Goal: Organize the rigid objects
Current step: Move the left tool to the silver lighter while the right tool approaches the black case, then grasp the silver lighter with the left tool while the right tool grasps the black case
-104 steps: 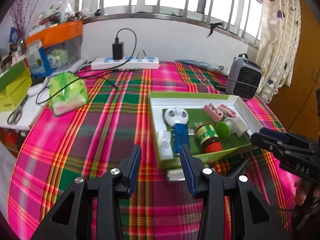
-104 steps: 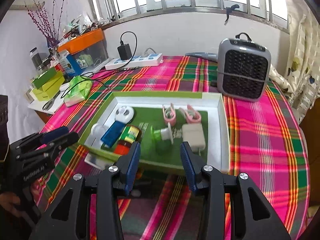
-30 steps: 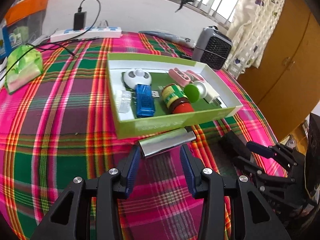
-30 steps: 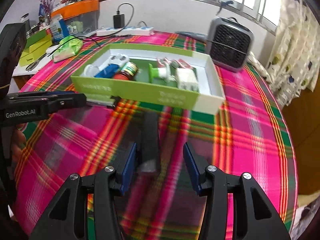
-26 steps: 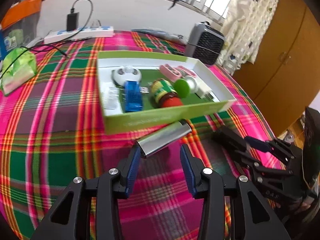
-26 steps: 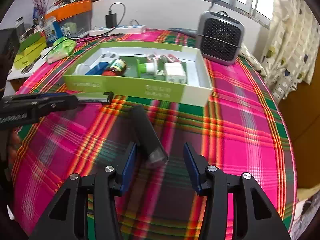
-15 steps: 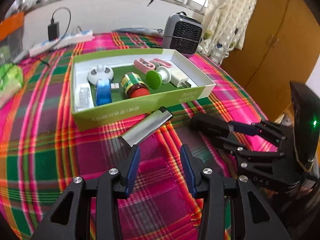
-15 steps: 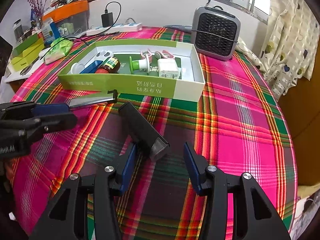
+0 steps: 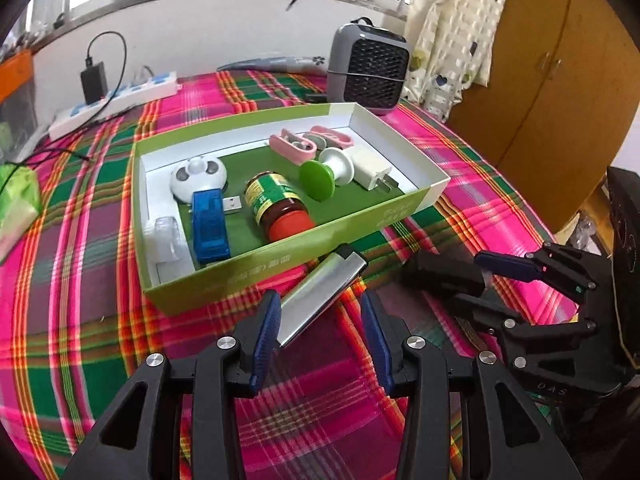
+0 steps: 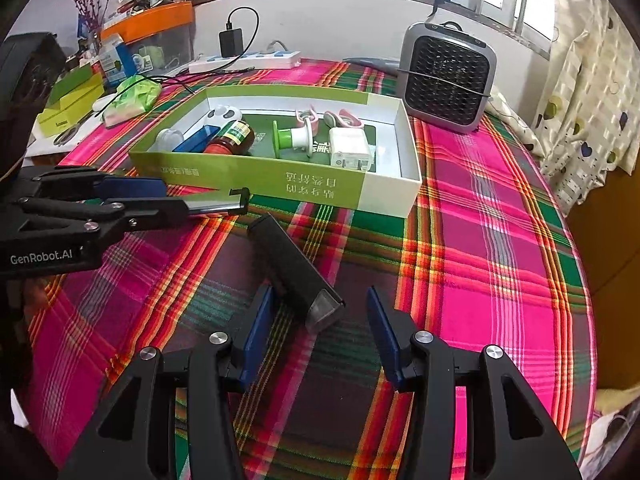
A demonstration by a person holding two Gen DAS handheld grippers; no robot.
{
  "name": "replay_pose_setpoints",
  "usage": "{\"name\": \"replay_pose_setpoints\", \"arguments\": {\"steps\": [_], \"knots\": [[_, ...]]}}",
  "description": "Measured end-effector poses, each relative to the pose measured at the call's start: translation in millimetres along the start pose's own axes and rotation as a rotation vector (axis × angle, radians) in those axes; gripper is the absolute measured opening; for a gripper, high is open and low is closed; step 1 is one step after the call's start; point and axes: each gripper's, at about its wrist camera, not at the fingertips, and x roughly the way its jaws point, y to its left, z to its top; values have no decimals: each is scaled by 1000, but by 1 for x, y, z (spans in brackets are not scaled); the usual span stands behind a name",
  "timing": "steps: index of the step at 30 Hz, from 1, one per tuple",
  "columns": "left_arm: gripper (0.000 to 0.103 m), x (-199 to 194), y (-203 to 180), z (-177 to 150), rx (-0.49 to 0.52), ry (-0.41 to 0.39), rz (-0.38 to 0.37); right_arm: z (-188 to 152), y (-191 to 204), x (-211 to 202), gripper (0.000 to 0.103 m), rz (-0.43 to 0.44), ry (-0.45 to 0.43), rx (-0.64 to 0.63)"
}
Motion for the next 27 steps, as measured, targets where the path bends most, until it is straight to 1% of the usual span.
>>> {"name": "replay_pose_setpoints", "arguments": {"steps": [5,7,10,13,19,24,27], "knots": [[40,4,-7,3,53,12,34,2,-2,1,49,7,0,-7],[40,5,-6,5,57,13,52,2,-2,1,49,9,1,-11],[40,10,-7,6,62,28,47,1,-2,2,49,13,1,-12],[40,14,-11,5,86,40,66,1,-3,2,49,17,1,-11],[40,13,-19,0,90,58,27,3,-3,4,49,20,5,-18],[40,16,-26,-4,100,67,34,3,-5,5,49,33,11,-24],[40,17,-27,-1,93,71,45,4,-3,6,49,49,13,-62]]}}
